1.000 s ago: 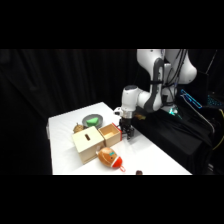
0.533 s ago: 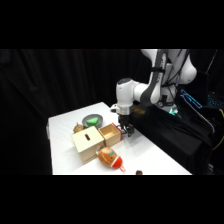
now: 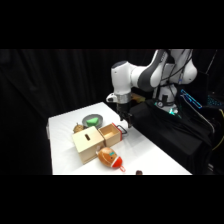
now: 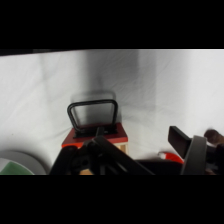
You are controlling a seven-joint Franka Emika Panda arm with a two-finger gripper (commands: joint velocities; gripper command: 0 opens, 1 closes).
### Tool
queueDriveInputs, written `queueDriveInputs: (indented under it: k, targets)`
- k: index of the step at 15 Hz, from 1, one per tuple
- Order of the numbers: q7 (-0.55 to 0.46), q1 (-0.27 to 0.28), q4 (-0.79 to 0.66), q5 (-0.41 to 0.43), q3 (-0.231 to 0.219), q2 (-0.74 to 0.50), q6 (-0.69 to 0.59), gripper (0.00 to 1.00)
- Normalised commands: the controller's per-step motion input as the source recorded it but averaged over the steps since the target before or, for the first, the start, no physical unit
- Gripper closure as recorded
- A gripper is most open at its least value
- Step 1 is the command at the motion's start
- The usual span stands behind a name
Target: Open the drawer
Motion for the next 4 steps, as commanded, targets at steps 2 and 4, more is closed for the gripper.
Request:
queueDriveInputs:
  k: [2,4]
  targets:
    - [-0.06,0.103,0.16,-0.068,-0.169,-0.27,-0.43,0.00]
    - [-0.08,0.081,0.18,-0.077,-0.155,-0.19,-0.38,0.00]
